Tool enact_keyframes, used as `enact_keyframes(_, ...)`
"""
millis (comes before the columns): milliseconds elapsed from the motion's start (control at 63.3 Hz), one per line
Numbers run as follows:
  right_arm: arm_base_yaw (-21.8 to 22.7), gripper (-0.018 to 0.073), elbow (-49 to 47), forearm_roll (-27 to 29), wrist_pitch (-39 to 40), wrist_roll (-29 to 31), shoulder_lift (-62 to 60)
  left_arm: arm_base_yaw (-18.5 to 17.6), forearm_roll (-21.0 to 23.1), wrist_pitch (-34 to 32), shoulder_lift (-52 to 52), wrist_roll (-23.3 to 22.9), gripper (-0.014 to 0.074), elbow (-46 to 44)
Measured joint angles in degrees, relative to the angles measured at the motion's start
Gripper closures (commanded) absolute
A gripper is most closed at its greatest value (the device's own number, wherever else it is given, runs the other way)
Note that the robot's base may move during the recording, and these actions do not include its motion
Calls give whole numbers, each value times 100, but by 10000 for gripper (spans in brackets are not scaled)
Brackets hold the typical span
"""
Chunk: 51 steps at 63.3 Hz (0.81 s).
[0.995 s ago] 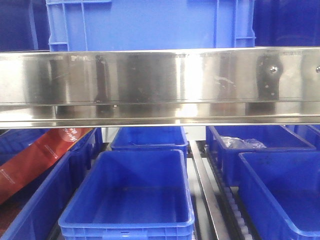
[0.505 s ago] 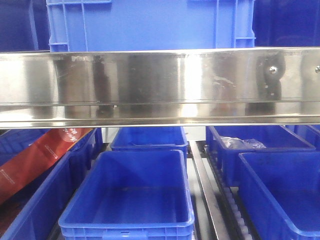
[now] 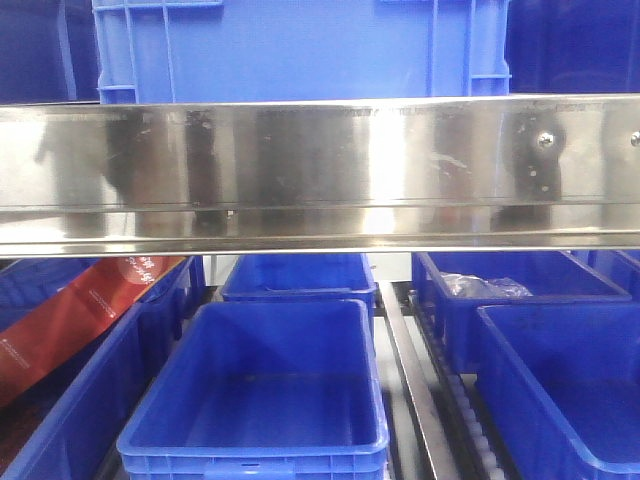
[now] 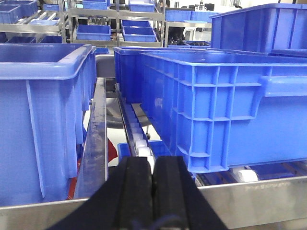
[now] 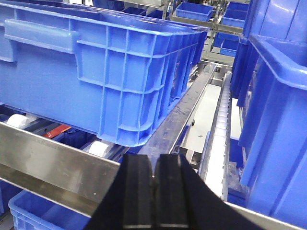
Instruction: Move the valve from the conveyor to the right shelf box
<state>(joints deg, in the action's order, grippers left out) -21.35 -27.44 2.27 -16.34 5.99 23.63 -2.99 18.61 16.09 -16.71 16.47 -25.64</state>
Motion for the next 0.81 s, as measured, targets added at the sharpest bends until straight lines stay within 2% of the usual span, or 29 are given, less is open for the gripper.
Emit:
enact_keyframes(410, 0, 713, 8, -10, 0, 0, 0, 0, -16, -12, 0, 0, 707, 0)
enact_keyframes(505, 0, 713, 8, -10, 0, 0, 0, 0, -454, -12, 14, -198, 707, 0)
enact_keyframes(600, 0, 713, 8, -10, 0, 0, 0, 0, -1334, -24, 135, -1098, 707, 67)
enact_keyframes(679, 0, 713, 8, -10, 0, 0, 0, 27, -1911, -24, 274, -1647, 707, 210)
enact_keyframes(742, 0, 713, 8, -10, 0, 0, 0, 124, -2105, -34, 418, -1874, 707, 408)
enact_keyframes(805, 0, 713, 8, -10, 0, 0, 0, 334, -2130, -34, 612, -1907, 707, 636)
